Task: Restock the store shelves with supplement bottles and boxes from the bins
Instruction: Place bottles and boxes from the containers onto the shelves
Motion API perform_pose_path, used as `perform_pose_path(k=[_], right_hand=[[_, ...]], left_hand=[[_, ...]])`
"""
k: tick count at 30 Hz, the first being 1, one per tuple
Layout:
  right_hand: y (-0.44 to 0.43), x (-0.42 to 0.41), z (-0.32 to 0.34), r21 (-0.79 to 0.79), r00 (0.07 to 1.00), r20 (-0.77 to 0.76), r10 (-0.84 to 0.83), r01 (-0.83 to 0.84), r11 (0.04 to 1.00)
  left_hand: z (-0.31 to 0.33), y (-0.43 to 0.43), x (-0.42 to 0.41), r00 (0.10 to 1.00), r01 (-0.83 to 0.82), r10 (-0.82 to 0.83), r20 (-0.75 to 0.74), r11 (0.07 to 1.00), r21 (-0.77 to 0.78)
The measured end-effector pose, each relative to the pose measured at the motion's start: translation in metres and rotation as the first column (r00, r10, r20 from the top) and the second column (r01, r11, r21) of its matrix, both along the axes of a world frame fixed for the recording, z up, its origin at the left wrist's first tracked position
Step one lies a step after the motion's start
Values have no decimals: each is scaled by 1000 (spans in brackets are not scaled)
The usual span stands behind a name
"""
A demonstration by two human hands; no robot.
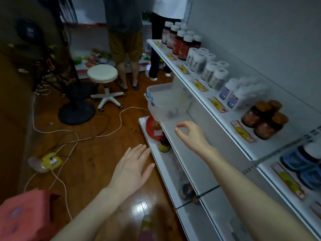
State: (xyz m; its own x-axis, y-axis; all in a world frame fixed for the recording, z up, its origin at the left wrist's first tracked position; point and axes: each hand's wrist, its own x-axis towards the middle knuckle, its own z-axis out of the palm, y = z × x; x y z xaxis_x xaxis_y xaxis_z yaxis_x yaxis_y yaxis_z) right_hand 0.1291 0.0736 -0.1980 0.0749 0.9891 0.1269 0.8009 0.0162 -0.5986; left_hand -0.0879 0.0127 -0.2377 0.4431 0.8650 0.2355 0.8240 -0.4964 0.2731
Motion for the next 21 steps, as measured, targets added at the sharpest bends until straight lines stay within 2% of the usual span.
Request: perform_pose_path(k=[5,12,16,21], right_hand=[[97,0,-16,-68,1000,23,17,-15,998],[210,-23,-35,-140,999,37,38,-32,990],[264,-31,-48,-174,998,25,-57,61,983],[315,-41,-67,-212,959,7,-282,277,937]], left_hand=[[-1,92,-2,999,-31,30,-33,999,-41],[-14,203,-26,999,-53,52,-4,994,-97],[-30,277,-38,999,45,-46,-14,994,-105],[-42,372,-54,977,207,-209,-33,976,-73]])
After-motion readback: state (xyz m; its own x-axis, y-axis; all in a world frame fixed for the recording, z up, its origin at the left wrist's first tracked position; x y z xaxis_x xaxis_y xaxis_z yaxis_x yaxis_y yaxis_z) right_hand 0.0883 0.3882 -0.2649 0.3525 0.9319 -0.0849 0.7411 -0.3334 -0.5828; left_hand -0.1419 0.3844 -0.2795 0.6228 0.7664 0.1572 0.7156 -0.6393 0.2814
